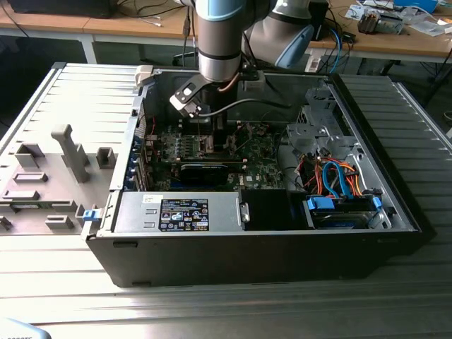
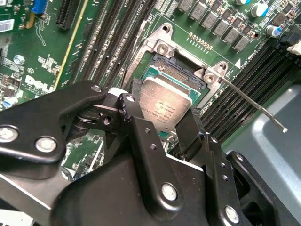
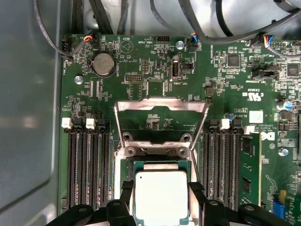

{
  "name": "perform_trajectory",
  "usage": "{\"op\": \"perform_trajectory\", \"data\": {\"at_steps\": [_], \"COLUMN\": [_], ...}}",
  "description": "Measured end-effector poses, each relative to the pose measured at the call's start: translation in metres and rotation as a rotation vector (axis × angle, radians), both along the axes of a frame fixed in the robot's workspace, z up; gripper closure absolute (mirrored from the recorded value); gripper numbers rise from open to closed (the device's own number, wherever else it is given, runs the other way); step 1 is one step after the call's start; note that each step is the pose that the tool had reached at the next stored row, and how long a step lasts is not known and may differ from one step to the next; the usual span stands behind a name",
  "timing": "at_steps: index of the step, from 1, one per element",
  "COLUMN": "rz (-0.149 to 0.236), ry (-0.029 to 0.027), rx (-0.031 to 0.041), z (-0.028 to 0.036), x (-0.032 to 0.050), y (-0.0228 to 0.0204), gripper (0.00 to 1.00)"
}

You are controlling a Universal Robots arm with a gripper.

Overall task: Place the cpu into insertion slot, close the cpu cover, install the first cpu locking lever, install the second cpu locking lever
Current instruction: 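Place the cpu into insertion slot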

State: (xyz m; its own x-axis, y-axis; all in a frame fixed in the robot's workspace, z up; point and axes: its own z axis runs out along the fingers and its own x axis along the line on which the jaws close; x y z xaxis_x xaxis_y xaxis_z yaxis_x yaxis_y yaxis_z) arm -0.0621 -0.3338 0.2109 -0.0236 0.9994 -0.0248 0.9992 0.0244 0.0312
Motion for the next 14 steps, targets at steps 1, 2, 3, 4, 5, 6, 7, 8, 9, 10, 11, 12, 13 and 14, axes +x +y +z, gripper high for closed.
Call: {"op": "perform_trajectory", "data": {"at_steps": [1,2,3,4,5,6,7,8,9,10,11,12,13,14], "rz": [0.000,0.000,0.000,0.000,-0.001,-0.002,-0.005,-0.007,-0.009,-0.009,-0.010,-0.010,-0.010,-0.010], "ry": [0.0001,0.0001,0.0001,0.0001,0.0000,0.0001,0.0001,0.0001,0.0001,0.0001,0.0002,0.0002,0.0002,0.0001], "rx": [-0.0001,-0.0001,-0.0002,-0.0001,-0.0002,-0.0003,-0.0009,-0.0013,-0.0013,-0.0014,-0.0014,-0.0015,-0.0015,-0.0014], "z": [-0.0007,-0.0021,-0.0029,-0.0037,-0.0050,-0.0063,-0.0074,-0.0081,-0.0090,-0.0093,-0.0096,-0.0102,-0.0105,-0.0107], "x": [-0.0003,-0.0007,-0.0010,-0.0015,-0.0020,-0.0022,-0.0022,-0.0022,-0.0022,-0.0022,-0.0023,-0.0023,-0.0022,-0.0021], "y": [0.0002,0.0005,0.0006,0.0006,0.0006,0.0006,0.0006,0.0006,0.0006,0.0006,0.0006,0.0006,0.0006,0.0008], "gripper": [0.46,0.46,0.46,0.46,0.46,0.46,0.46,0.46,0.46,0.46,0.46,0.46,0.46,0.46]}}
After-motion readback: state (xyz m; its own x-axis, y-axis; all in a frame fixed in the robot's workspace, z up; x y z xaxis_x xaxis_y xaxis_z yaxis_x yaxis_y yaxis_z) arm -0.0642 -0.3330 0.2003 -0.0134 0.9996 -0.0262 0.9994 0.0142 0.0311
